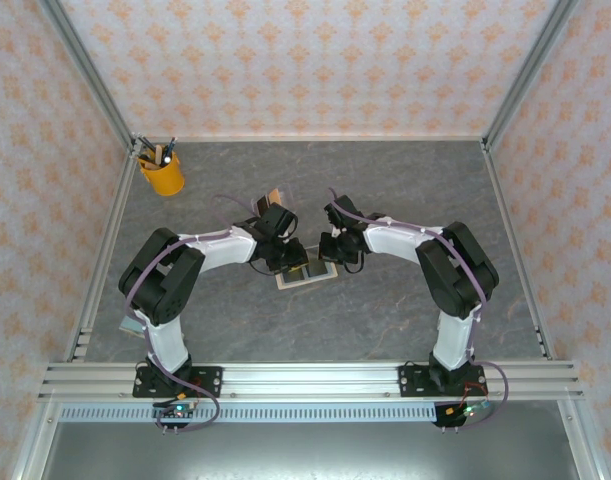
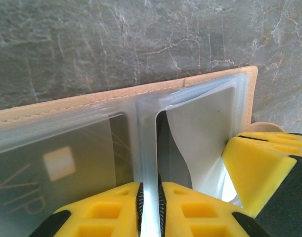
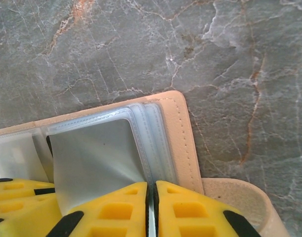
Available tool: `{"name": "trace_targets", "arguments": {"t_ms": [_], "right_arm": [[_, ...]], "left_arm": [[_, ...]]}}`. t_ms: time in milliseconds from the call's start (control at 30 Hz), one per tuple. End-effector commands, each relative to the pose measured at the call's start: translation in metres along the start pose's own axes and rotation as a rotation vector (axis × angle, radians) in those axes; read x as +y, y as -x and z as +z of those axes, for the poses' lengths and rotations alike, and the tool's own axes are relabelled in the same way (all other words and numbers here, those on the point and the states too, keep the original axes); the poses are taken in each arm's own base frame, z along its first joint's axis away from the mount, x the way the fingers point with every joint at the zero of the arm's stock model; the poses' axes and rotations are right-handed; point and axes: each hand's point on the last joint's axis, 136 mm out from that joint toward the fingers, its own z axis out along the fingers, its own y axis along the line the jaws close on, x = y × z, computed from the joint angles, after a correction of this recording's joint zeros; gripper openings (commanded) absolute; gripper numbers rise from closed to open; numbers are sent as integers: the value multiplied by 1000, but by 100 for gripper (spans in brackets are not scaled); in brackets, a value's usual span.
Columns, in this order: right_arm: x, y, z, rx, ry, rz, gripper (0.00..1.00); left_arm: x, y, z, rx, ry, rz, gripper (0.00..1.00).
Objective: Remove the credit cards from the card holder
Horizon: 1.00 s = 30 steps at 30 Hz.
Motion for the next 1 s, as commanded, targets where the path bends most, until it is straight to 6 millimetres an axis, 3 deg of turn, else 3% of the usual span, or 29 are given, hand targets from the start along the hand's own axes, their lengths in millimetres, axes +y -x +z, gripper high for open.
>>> {"name": "trace_targets", "arguments": {"t_ms": [0,700,967], "right_arm": [[-32,-40,24,132,-91,46,13],[-28,-45,26,156,-54,58,13],[-33,-46,27,152,-77,60,13]], "left_arm": [[3,-1,4,5,36,-1,19],[-12,-3,12,25,-68,-28,24],[-15,2,10,14,-136,-48,15]]}}
